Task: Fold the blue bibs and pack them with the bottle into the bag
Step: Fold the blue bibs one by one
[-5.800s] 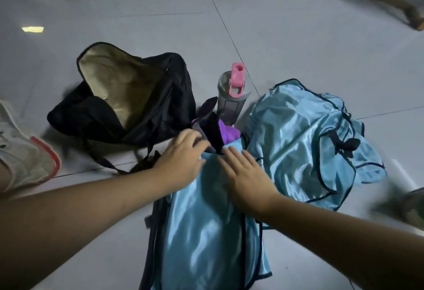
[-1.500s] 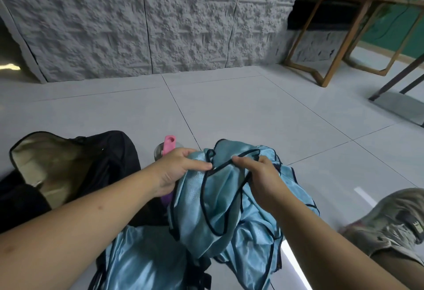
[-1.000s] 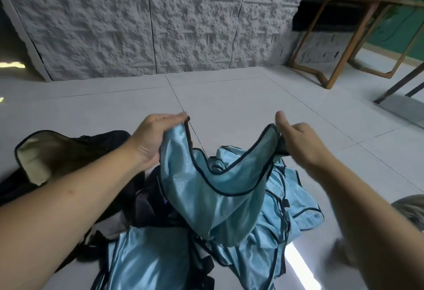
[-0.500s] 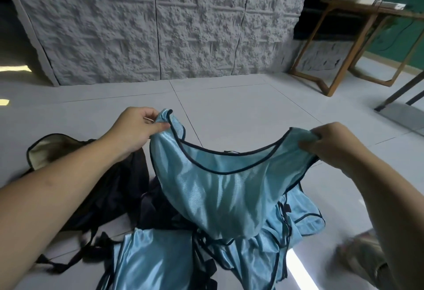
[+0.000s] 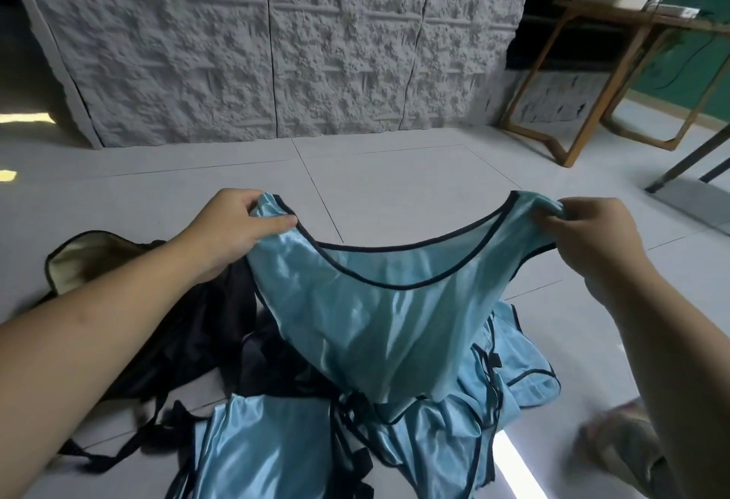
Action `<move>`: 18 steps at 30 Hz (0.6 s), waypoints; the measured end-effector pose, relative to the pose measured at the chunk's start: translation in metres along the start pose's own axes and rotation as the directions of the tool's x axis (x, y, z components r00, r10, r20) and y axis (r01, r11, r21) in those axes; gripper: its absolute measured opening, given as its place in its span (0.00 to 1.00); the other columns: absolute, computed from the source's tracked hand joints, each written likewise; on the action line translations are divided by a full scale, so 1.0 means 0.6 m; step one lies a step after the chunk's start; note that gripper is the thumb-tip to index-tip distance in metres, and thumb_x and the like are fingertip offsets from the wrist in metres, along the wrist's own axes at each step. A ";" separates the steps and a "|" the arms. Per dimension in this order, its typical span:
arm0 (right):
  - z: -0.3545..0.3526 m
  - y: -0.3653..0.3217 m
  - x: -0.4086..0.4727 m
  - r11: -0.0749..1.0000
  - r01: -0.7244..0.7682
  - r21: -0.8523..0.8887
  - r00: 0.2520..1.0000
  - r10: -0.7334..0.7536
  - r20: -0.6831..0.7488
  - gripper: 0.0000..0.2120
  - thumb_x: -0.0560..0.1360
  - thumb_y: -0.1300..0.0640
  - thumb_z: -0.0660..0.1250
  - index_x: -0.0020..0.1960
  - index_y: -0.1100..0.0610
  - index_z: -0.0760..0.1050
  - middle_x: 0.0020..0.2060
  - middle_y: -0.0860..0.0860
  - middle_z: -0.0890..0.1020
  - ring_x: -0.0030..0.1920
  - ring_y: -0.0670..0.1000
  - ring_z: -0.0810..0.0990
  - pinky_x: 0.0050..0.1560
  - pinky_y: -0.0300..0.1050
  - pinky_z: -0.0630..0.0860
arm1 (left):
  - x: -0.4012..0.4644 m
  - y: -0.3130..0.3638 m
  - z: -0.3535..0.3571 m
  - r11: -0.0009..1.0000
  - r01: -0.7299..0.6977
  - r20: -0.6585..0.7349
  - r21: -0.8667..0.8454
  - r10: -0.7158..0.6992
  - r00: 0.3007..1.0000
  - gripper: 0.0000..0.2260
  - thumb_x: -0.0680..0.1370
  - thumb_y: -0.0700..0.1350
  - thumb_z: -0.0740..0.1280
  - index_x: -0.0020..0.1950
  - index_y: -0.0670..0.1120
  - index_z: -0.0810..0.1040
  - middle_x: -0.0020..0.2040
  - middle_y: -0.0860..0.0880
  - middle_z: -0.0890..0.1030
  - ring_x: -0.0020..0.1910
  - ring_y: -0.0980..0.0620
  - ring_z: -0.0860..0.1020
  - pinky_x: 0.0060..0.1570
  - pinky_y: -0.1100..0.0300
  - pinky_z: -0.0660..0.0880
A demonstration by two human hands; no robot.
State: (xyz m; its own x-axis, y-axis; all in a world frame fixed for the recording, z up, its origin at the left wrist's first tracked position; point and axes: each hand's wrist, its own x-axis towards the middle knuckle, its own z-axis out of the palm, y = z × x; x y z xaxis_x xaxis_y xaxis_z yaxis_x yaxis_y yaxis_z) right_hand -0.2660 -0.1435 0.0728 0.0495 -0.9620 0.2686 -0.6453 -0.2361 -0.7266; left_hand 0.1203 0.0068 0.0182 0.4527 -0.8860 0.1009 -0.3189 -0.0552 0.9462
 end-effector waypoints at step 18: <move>0.004 0.021 0.010 0.985 -0.155 0.071 0.986 0.158 -0.047 0.08 0.74 0.61 0.70 0.37 0.62 0.80 0.32 0.57 0.74 0.34 0.54 0.69 0.35 0.47 0.68 | 0.013 0.001 -0.023 0.976 0.091 0.179 -0.196 -0.056 0.982 0.33 0.59 0.64 0.83 0.48 0.41 0.78 0.43 0.44 0.76 0.42 0.50 0.76 0.46 0.59 0.74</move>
State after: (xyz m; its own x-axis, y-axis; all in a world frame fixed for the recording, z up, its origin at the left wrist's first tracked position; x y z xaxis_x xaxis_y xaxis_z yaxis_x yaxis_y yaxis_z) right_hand -0.2724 -0.1528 0.0637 -0.0895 -0.9796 0.1799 -0.5890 -0.0936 -0.8027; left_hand 0.1350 0.0063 0.0237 0.3137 -0.9495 -0.0086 -0.1067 -0.0443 0.9933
